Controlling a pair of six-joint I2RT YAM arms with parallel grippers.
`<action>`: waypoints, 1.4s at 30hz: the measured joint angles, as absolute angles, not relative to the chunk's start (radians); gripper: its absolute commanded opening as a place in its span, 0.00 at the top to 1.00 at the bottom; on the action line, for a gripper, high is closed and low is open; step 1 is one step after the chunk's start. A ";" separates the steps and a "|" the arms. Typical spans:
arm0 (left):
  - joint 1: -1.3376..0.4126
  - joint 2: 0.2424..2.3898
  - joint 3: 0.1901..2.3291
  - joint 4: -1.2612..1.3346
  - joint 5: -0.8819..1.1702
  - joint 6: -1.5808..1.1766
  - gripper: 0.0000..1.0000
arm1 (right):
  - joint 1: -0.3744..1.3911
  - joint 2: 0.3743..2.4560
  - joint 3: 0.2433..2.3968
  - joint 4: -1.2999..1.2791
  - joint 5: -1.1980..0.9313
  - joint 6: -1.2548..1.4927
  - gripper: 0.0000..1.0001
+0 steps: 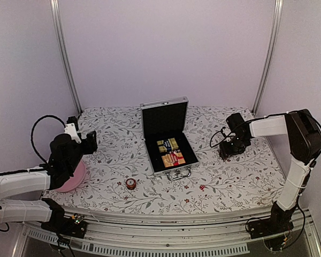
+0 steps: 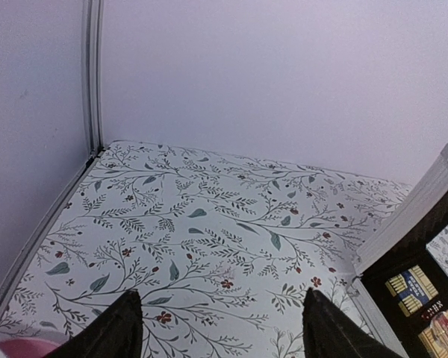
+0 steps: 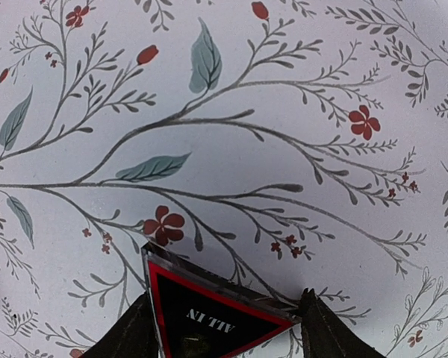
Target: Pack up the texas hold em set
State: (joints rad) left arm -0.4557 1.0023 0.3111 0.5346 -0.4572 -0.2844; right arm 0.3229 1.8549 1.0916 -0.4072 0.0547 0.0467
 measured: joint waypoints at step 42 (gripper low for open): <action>-0.454 0.948 0.294 0.533 -0.461 -0.284 0.26 | 0.784 2.259 1.803 -0.488 0.084 0.069 0.52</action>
State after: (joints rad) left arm -0.4538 0.9478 0.2943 0.5335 -0.4610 -0.2844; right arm 0.7841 2.2593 1.8034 -0.4877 0.0841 0.0689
